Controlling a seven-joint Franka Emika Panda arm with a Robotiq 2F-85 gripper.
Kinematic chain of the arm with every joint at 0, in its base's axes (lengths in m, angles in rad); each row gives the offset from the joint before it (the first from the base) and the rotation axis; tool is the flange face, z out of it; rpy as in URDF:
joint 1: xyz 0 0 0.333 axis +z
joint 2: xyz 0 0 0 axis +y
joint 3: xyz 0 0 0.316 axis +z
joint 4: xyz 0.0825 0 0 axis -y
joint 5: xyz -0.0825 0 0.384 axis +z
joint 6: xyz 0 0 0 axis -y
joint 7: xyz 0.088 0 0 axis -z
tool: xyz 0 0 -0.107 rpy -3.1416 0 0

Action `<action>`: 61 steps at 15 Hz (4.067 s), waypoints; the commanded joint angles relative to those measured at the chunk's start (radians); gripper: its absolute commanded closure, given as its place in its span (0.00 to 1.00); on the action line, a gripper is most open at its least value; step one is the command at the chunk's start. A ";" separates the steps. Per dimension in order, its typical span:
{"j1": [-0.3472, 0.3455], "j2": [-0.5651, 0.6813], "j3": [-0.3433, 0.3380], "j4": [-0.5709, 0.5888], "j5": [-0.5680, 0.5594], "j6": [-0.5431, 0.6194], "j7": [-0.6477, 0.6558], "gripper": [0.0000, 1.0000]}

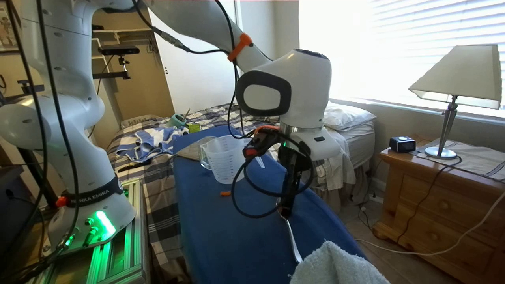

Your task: Pick up one orange object from the table and put it on the silver spoon, pour the orange object into the clear measuring cup, put the silver spoon on the table

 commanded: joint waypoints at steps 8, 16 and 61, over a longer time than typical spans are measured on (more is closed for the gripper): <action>0.017 -0.085 -0.009 -0.028 -0.040 -0.004 0.038 0.00; 0.017 -0.116 -0.038 -0.034 -0.034 -0.017 0.136 0.00; -0.112 0.040 -0.106 0.100 0.159 -0.133 0.268 0.19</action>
